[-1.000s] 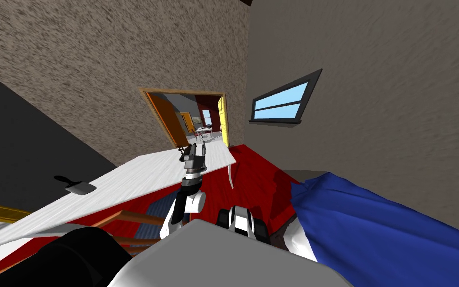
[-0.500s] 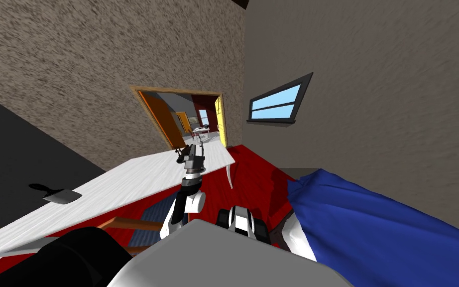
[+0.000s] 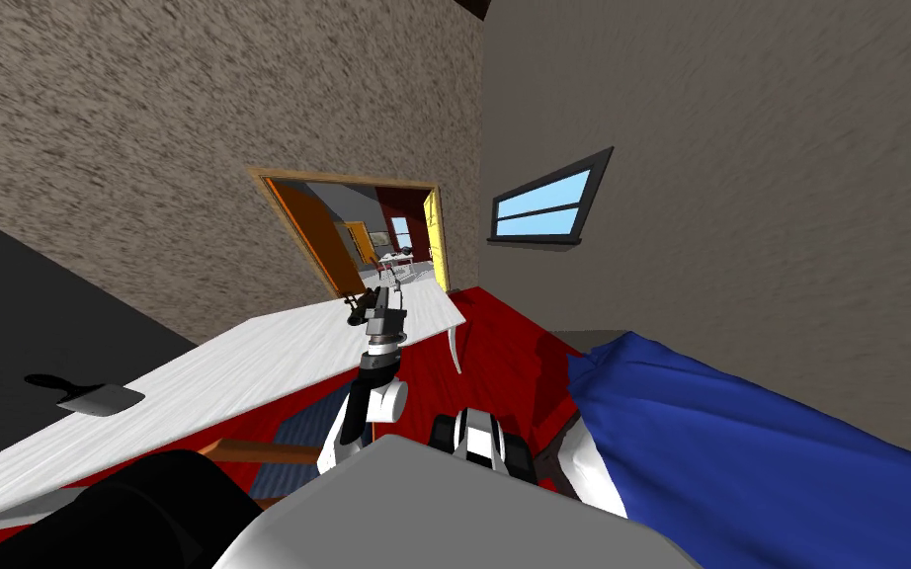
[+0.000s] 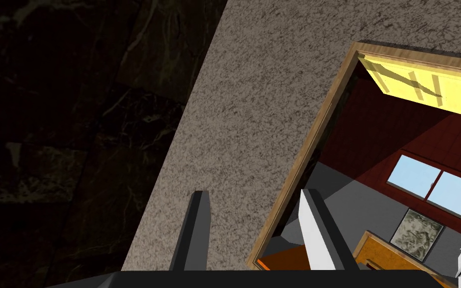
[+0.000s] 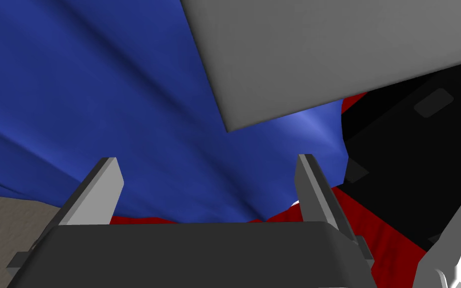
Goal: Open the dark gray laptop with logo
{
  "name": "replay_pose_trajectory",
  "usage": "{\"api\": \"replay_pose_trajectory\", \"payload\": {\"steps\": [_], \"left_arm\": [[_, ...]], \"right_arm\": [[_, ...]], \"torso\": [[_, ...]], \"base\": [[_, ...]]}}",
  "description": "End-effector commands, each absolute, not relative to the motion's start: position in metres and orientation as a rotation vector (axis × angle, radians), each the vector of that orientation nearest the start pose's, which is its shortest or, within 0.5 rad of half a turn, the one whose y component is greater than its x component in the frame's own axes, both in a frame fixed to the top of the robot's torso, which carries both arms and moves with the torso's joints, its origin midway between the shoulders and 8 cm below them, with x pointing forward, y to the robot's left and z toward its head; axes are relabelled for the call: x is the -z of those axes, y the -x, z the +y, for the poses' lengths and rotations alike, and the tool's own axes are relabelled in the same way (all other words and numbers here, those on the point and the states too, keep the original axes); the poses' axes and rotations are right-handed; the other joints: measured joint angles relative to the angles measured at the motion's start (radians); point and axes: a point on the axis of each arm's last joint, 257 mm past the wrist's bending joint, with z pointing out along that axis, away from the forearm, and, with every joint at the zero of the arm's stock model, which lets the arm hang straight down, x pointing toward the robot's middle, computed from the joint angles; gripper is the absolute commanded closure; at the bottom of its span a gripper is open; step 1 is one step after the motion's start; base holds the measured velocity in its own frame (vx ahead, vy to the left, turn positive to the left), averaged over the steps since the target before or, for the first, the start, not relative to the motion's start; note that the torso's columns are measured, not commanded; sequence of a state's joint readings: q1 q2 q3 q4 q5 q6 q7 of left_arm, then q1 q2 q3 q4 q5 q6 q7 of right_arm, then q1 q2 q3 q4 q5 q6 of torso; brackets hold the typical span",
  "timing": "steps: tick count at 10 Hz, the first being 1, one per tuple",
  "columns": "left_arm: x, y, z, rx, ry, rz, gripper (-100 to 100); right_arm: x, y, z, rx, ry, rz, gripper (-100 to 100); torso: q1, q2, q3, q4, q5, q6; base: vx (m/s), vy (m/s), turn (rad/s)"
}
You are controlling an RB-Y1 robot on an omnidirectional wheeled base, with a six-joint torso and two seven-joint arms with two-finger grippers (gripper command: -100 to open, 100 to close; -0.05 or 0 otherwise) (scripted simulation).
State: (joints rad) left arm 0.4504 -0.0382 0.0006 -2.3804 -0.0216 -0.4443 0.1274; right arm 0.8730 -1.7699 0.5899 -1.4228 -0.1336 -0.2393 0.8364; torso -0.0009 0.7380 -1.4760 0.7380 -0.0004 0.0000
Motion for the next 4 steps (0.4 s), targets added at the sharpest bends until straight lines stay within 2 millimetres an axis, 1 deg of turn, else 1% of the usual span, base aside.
{"api": "replay_pose_trajectory", "payload": {"steps": [1, 4], "left_arm": [[-0.0739, -0.3330, 0.2733, 1.442, 0.642, 0.496, 0], [-0.0739, -0.3330, 0.2733, 1.442, 0.642, 0.496, 0]], "right_arm": [[0.3527, -0.0315, -0.6695, 0.329, 0.917, 2.888, 0], [0.3527, -0.0315, -0.6695, 0.329, 0.917, 2.888, 0]], "torso": [[0.000, 0.000, 0.000, 0.000, 0.000, 0.000], [0.001, 0.000, 0.000, 0.000, 0.000, 0.000]], "base": [[0.000, 0.000, 0.000], [0.000, 0.000, 0.000]]}}
